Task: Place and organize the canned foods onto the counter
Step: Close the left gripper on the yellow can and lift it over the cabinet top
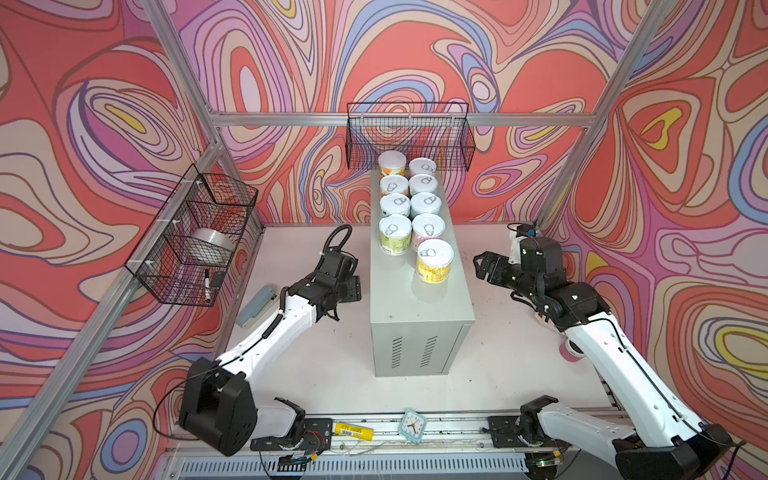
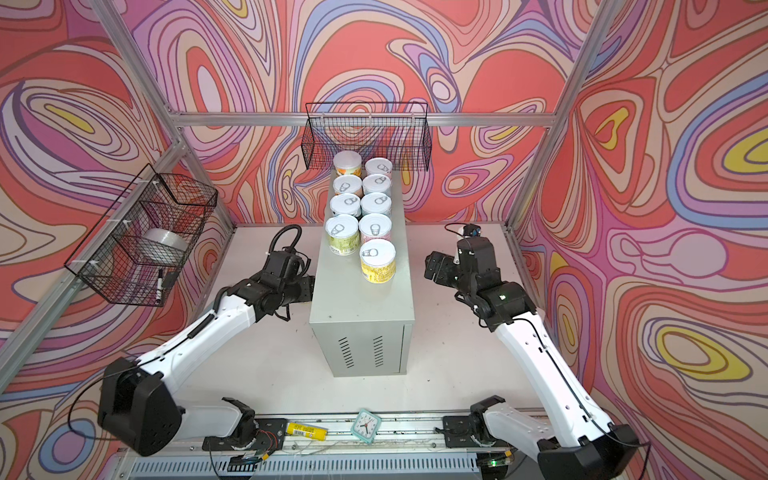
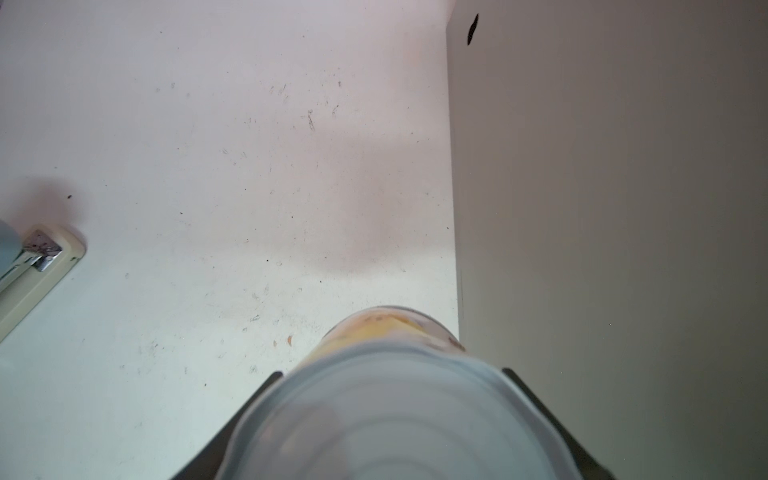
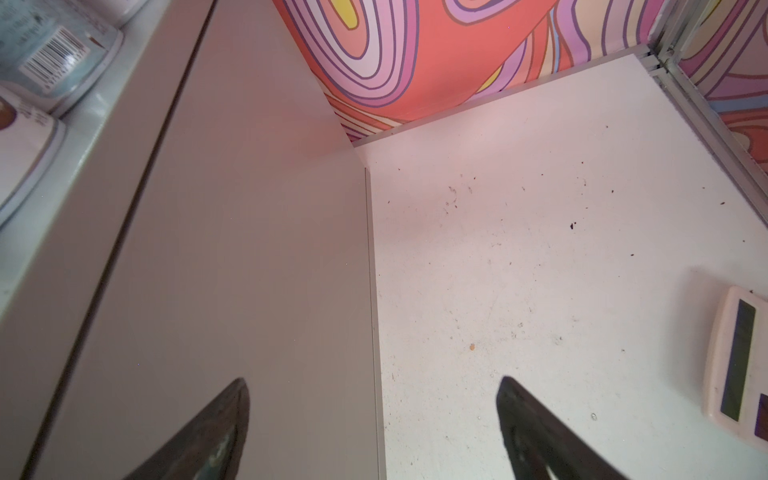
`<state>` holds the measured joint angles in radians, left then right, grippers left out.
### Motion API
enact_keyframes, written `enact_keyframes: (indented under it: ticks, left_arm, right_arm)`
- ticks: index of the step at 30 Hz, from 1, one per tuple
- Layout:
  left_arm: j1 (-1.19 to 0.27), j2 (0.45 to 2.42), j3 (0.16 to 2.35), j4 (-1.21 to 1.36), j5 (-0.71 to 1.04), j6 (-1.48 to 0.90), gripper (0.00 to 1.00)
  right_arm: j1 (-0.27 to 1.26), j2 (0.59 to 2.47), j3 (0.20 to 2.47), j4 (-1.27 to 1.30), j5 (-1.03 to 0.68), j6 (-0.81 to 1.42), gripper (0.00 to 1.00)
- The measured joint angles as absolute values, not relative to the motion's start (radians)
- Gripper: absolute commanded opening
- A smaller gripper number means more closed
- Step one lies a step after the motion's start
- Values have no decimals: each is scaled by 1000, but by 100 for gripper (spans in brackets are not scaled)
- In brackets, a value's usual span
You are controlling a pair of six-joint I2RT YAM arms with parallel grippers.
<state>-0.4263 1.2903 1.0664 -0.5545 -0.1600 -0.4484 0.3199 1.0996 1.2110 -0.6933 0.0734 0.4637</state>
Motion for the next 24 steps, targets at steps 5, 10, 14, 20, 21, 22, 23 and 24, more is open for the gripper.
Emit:
enact_keyframes:
  ticks: [5, 10, 14, 20, 21, 22, 23, 24]
  left_arm:
    - [-433, 1194, 1146, -699, -154, -438, 0]
    - [-434, 1124, 1280, -842, -125, -416, 0]
    - [-442, 1100, 1400, -939, -85, -399, 0]
    - [-480, 1093, 1574, -1068, -55, -374, 0]
    - [-491, 1094, 1602, -1087, -53, -371, 0]
    - [-501, 1095, 1629, -1104, -52, -367, 0]
    - [-515, 1096, 1662, -1122, -52, -364, 0]
    - [-529, 1098, 1690, -1136, -52, -361, 0]
  right_arm:
    - [320, 1100, 1212, -711, 73, 454, 96]
    - [320, 1100, 1222, -727, 75, 444, 96]
    - [320, 1100, 1245, -733, 80, 438, 96]
    - [320, 1086, 1268, -755, 86, 437, 96]
    - [320, 1081, 1274, -759, 89, 437, 96]
    - [320, 1077, 1279, -763, 89, 437, 96]
    - [320, 1073, 1284, -765, 91, 436, 96]
    - [320, 1068, 1291, -771, 93, 435, 96]
